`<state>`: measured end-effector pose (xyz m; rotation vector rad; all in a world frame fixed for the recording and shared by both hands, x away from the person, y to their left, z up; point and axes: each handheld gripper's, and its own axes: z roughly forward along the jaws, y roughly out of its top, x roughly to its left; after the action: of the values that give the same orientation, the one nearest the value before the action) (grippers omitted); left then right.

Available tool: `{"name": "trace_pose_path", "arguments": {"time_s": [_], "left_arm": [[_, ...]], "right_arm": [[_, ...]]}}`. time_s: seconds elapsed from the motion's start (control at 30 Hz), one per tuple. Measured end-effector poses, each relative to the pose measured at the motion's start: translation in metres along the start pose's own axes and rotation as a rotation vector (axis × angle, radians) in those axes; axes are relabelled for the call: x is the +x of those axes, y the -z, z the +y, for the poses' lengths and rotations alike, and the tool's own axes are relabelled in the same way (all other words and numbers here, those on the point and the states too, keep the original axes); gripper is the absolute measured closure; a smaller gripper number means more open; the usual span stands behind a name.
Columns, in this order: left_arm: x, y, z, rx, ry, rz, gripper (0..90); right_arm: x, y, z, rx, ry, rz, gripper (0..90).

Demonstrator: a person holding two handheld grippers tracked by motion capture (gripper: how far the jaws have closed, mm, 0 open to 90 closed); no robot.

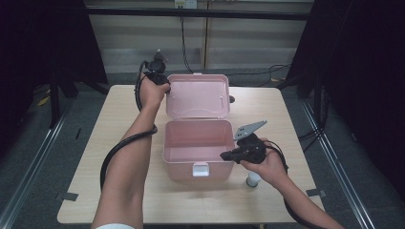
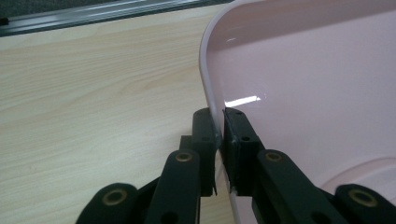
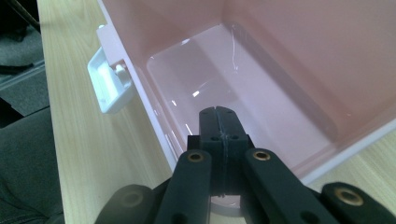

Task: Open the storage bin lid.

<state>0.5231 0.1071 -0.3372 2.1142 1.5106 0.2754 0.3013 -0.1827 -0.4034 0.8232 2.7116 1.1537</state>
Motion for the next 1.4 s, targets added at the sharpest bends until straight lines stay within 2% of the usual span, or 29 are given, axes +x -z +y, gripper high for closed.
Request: {"name": "trace_pose_path", "arguments": {"time_s": [0.43, 0.7, 0.77, 0.83, 0.93, 1.07, 1.13, 1.27, 1.4], "left_arm": [[0.004, -0.009, -0.005, 0.016, -0.016, 0.012, 82.3], [0.006, -0.012, -0.008, 0.023, -0.012, 0.011, 81.6], [0.006, -0.013, -0.01, 0.02, -0.001, 0.013, 81.3], [0.007, -0.014, -0.011, 0.025, -0.014, 0.016, 81.1], [0.008, -0.014, -0.012, 0.025, -0.011, 0.011, 80.7], [0.009, -0.011, -0.013, 0.012, -0.018, 0.011, 78.4], [0.011, -0.009, -0.014, 0.014, -0.009, 0.003, 75.1], [0.011, -0.003, -0.015, 0.005, -0.025, 0.006, 70.8], [0.013, 0.007, -0.021, -0.013, -0.022, 0.0, 64.3]], "right_arm": [[-0.001, 0.002, 0.0, -0.004, -0.006, -0.017, 89.7], [-0.004, 0.011, 0.002, -0.026, -0.018, -0.044, 87.1], [-0.004, 0.014, 0.002, -0.028, -0.017, -0.049, 86.6], [-0.005, 0.015, 0.003, -0.031, -0.019, -0.052, 86.6], [-0.006, 0.019, 0.004, -0.034, -0.017, -0.065, 85.5], [-0.007, 0.022, 0.004, -0.035, -0.017, -0.073, 85.3], [-0.007, 0.024, 0.004, -0.033, -0.02, -0.082, 85.1], [-0.007, 0.026, 0.003, -0.049, -0.024, -0.087, 84.3], [-0.007, 0.03, 0.004, -0.04, -0.019, -0.103, 83.7]]}}
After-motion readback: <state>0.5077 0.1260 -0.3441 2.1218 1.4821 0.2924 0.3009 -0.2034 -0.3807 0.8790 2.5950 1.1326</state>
